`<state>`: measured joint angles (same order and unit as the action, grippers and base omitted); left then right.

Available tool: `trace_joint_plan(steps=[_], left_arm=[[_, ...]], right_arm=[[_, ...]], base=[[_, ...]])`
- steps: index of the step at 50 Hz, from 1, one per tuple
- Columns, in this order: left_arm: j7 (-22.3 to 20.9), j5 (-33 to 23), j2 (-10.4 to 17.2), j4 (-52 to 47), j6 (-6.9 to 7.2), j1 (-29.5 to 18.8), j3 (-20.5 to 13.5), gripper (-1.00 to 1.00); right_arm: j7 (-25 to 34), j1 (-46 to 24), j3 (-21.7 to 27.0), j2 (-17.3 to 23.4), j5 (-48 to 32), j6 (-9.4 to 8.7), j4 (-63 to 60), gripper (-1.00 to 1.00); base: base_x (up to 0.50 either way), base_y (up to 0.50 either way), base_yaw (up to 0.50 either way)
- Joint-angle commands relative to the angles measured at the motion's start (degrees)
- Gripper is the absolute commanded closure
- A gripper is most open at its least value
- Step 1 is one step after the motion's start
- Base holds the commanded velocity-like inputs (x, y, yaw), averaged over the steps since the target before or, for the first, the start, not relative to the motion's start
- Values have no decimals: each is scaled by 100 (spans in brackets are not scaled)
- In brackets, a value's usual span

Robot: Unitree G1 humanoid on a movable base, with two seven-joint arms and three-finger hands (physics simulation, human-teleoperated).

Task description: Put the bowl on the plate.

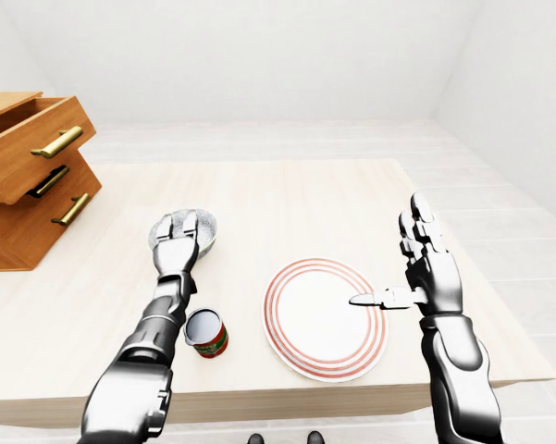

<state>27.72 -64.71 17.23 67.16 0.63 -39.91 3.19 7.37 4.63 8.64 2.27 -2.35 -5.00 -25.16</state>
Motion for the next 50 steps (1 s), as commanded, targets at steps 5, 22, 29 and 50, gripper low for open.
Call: trace_joint_plan(steps=[5, 22, 29, 50], left_arm=[[202, 49, -38, 356, -36, -67, 59, -100], [228, 95, -43, 471, -78, -76, 88, -100], [205, 117, -40, 528, -161, -61, 95, -100], [-48, 239, -32, 663, -137, -98, 78, -100]], right_arm=[[-10, -17, -5, 5, 0, 0, 52, -100], [-18, -41, -41, 20, -56, 0, 49, -100], [-23, -53, -55, 15, -79, 0, 74, -100], [-40, -66, -94, 9, -97, 0, 272, -100]], base=[[0, 0, 0], [0, 0, 0], [0, 0, 0], [0, 0, 0]])
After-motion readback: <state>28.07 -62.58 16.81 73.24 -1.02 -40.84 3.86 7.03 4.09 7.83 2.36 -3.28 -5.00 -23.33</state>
